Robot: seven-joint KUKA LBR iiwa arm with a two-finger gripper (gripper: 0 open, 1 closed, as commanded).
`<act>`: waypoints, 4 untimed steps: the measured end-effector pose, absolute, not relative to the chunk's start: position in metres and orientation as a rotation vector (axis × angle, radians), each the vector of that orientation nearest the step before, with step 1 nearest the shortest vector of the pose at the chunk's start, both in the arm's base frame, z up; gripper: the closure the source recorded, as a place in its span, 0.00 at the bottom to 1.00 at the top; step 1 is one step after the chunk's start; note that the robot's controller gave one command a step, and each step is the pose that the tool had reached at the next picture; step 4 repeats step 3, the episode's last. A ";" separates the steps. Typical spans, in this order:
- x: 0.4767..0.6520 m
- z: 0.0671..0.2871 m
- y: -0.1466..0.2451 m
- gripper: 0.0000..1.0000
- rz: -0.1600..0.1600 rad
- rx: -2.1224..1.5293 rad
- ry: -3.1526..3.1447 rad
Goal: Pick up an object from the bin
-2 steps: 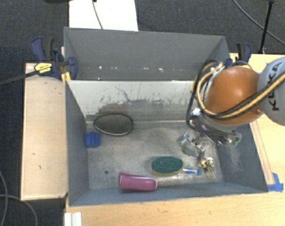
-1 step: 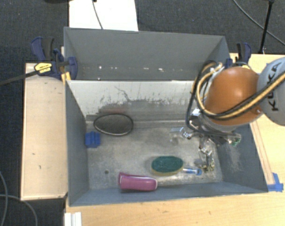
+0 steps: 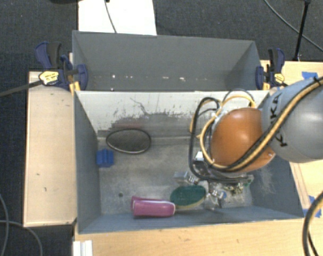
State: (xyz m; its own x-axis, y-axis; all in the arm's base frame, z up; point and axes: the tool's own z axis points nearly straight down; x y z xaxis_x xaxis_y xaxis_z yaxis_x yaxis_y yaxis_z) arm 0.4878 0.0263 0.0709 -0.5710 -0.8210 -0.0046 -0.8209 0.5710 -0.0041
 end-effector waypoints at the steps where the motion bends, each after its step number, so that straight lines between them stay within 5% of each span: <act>1: 0.489 0.072 0.027 1.00 -0.003 -1.451 2.776; 2: 0.537 0.182 0.006 1.00 -0.008 -1.477 2.760; 3: 0.525 0.253 -0.001 1.00 -0.007 -1.496 2.753; 4: 0.525 0.253 -0.001 1.00 -0.007 -1.496 2.753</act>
Offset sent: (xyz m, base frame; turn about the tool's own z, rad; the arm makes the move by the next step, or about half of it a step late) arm 0.0000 0.0000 0.0000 0.0000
